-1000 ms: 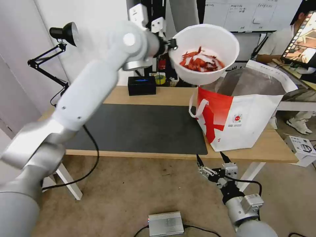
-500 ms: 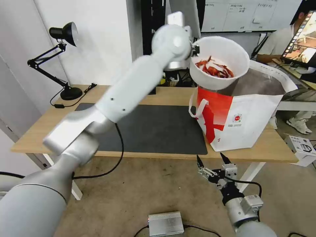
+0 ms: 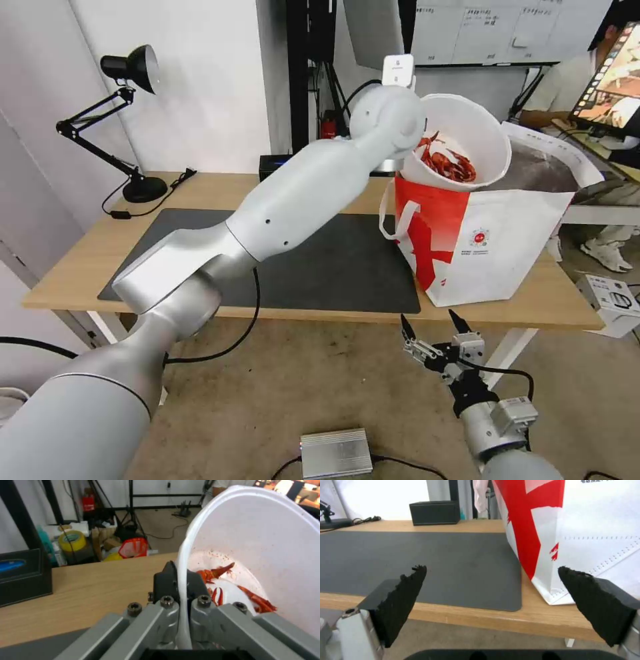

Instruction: Pick up the trash from the table and place it into the takeout bag.

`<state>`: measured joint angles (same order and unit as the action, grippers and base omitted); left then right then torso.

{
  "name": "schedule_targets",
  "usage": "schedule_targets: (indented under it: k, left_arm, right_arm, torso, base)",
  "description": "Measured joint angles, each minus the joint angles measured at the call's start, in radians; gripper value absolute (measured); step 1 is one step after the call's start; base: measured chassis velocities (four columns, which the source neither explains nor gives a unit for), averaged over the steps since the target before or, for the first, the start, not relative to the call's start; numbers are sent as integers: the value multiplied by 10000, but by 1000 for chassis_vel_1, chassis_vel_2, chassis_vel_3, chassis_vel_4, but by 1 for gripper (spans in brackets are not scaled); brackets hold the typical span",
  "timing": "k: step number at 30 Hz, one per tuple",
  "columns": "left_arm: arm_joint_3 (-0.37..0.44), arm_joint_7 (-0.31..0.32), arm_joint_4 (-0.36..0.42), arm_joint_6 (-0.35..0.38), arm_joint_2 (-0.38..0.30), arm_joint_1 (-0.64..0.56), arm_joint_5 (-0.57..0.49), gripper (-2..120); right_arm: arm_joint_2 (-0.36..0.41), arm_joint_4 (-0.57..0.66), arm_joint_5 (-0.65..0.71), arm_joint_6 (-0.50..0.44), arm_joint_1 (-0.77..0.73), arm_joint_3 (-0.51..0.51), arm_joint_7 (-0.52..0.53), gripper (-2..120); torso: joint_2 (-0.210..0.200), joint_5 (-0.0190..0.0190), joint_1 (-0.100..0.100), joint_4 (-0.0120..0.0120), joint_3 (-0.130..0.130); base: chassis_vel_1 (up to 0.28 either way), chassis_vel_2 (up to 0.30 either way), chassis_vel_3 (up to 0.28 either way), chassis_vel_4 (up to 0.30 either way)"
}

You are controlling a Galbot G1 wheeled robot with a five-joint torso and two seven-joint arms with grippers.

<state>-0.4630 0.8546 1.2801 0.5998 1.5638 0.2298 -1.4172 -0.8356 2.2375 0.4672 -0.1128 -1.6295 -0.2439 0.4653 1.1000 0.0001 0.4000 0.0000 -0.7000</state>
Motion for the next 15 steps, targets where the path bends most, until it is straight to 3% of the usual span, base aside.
schedule_targets:
  k: [15]
  left_arm:
    - [-438, -47, 206, -251, 244, -8, 22, 4]
  right_arm:
    - [-17, -139, 23, -184, -66, -109, -20, 100]
  torso:
    - [0, 0, 0, -1, 0]
  base:
    - [0, 0, 0, 0]
